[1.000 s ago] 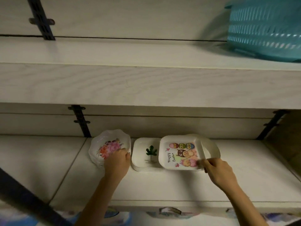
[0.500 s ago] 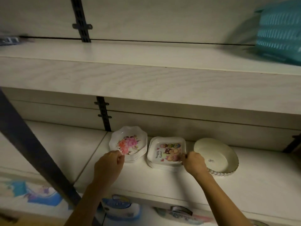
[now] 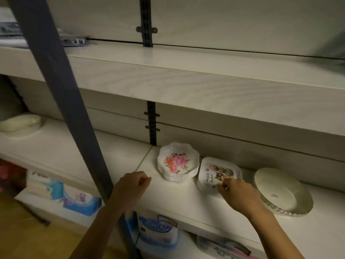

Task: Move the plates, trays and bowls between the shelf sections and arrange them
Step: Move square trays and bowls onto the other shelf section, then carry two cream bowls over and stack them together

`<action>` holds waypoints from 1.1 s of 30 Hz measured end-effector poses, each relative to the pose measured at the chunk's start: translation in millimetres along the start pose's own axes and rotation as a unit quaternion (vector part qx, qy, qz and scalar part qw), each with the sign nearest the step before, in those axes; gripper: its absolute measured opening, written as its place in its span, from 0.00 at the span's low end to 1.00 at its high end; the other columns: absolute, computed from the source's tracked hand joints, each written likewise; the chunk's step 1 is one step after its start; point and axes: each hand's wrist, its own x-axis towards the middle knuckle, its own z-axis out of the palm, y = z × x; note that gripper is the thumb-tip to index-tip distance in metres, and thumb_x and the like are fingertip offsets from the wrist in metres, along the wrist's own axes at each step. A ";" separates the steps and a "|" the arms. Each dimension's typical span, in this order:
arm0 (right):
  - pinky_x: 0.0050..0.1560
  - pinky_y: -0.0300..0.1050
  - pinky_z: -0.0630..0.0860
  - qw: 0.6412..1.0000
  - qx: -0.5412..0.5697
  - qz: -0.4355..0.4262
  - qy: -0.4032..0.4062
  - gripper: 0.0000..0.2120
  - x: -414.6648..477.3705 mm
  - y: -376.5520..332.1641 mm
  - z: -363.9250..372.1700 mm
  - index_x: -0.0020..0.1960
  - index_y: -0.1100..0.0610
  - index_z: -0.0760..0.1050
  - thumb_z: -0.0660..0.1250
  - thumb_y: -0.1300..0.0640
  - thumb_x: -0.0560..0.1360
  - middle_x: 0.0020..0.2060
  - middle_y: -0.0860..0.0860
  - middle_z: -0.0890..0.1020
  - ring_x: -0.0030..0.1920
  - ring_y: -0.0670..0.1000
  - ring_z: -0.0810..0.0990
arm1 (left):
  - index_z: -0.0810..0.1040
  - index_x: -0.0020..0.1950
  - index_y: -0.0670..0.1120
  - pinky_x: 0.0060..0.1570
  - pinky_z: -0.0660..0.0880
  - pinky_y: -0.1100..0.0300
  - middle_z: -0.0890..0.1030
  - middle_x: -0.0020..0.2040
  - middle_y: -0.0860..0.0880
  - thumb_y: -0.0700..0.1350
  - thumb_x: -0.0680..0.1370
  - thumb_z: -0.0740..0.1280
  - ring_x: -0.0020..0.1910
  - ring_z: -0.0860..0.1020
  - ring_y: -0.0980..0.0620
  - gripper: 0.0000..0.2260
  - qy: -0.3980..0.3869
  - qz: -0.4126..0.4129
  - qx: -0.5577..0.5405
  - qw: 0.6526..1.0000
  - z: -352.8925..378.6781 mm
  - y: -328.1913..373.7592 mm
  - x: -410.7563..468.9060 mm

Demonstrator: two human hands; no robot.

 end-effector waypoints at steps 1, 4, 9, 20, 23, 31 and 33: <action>0.49 0.48 0.80 1.000 -0.006 -0.019 0.000 0.19 -1.7 -13.5 -2.2 0.53 0.52 0.78 0.54 0.42 0.78 0.50 0.51 0.82 0.48 0.52 0.81 | 0.68 0.34 0.55 0.36 0.67 0.69 0.80 0.38 0.47 0.49 0.79 0.61 0.34 0.74 0.57 0.13 -0.013 -0.004 -0.009 1.000 -6.6 -6.3 -3.2; 0.51 0.47 0.78 0.997 -0.033 -0.069 0.000 0.19 -7.3 -58.8 -6.7 0.54 0.49 0.78 0.53 0.41 0.77 0.51 0.50 0.83 0.51 0.53 0.81 | 0.68 0.32 0.55 0.42 0.73 0.61 0.78 0.37 0.49 0.51 0.78 0.60 0.36 0.74 0.54 0.14 -0.035 -0.020 0.001 0.999 -32.5 -27.2 -15.8; 0.52 0.46 0.77 0.992 -0.010 -0.124 -0.028 0.18 -19.6 -140.0 -4.3 0.58 0.47 0.75 0.54 0.41 0.77 0.55 0.49 0.82 0.54 0.52 0.80 | 0.66 0.33 0.57 0.39 0.69 0.69 0.72 0.33 0.56 0.52 0.79 0.59 0.35 0.73 0.62 0.13 -0.071 -0.029 0.052 0.996 -81.2 -78.2 -40.6; 0.41 0.42 0.67 0.977 -0.043 -0.197 -0.064 0.12 -47.8 -316.7 35.9 0.57 0.51 0.75 0.56 0.52 0.78 0.54 0.52 0.80 0.53 0.54 0.79 | 0.59 0.31 0.54 0.28 0.61 0.70 0.71 0.37 0.56 0.55 0.79 0.57 0.35 0.71 0.59 0.17 -0.025 -0.053 0.209 0.976 -194.2 -229.5 -90.9; 0.45 0.44 0.71 0.977 -0.027 -0.201 -0.062 0.12 -46.9 -364.0 41.7 0.57 0.51 0.75 0.56 0.53 0.78 0.54 0.52 0.80 0.54 0.55 0.79 | 0.60 0.32 0.54 0.28 0.59 0.69 0.66 0.30 0.55 0.54 0.79 0.57 0.29 0.66 0.60 0.17 -0.009 -0.080 0.222 0.972 -222.2 -265.9 -97.9; 0.51 0.47 0.74 0.966 -0.015 -0.257 -0.033 0.15 -15.5 -459.3 54.0 0.62 0.49 0.72 0.57 0.47 0.78 0.57 0.50 0.80 0.55 0.53 0.78 | 0.76 0.48 0.46 0.42 0.78 0.60 0.79 0.39 0.50 0.52 0.80 0.58 0.39 0.79 0.53 0.12 0.054 -0.141 0.209 0.966 -279.3 -339.4 -95.3; 0.52 0.47 0.74 0.964 -0.017 -0.265 -0.031 0.16 -4.3 -479.6 57.2 0.63 0.48 0.71 0.56 0.46 0.78 0.59 0.49 0.79 0.57 0.53 0.77 | 0.76 0.49 0.47 0.42 0.77 0.60 0.78 0.40 0.51 0.52 0.80 0.57 0.39 0.78 0.53 0.12 0.063 -0.147 0.215 0.963 -289.8 -353.5 -86.8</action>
